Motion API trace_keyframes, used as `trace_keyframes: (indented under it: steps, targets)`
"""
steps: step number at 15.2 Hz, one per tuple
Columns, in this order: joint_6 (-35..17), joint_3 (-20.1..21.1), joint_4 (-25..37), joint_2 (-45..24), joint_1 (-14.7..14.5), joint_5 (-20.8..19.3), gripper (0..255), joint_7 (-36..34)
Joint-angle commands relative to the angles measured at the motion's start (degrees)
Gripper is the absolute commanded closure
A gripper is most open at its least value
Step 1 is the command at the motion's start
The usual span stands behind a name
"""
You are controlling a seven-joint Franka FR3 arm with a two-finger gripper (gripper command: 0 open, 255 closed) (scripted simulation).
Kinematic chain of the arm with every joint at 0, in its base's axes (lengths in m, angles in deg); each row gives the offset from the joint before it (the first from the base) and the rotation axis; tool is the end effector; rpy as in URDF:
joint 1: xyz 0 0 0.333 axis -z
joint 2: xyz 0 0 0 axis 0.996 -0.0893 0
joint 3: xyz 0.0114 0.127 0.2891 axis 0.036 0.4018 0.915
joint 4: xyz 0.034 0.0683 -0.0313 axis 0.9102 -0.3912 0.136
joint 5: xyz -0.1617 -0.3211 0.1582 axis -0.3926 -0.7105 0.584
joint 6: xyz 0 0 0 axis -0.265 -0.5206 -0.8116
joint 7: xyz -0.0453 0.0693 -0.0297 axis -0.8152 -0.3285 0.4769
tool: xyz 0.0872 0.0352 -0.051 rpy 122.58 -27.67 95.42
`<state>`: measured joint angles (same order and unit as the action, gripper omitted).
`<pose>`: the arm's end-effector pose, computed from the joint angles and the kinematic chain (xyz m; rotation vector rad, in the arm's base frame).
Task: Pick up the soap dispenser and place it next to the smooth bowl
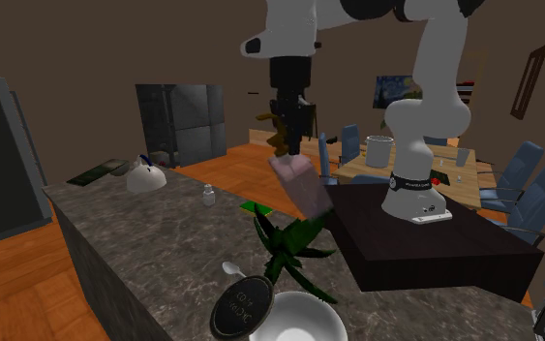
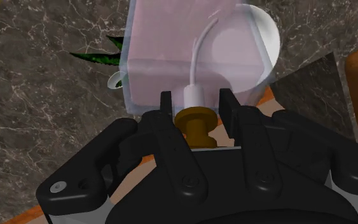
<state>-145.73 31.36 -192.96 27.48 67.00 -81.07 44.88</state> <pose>0.4641 0.2655 0.4717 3.0840 0.5374 -0.0196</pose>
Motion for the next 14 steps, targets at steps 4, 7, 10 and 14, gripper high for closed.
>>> trace_keyframes:
  steps: [4,7,10,14]
  targets:
    - [-0.4,3.7,-0.5,0.2,-3.3,0.4,255,-6.9]
    - [-0.3,5.9,0.1,-0.3,-5.2,0.5,255,-11.1]
    - [-0.1,8.2,1.3,-1.3,-7.2,0.3,255,-15.4]
    - [0.4,11.1,3.8,-3.6,-10.0,-0.4,255,-21.3]
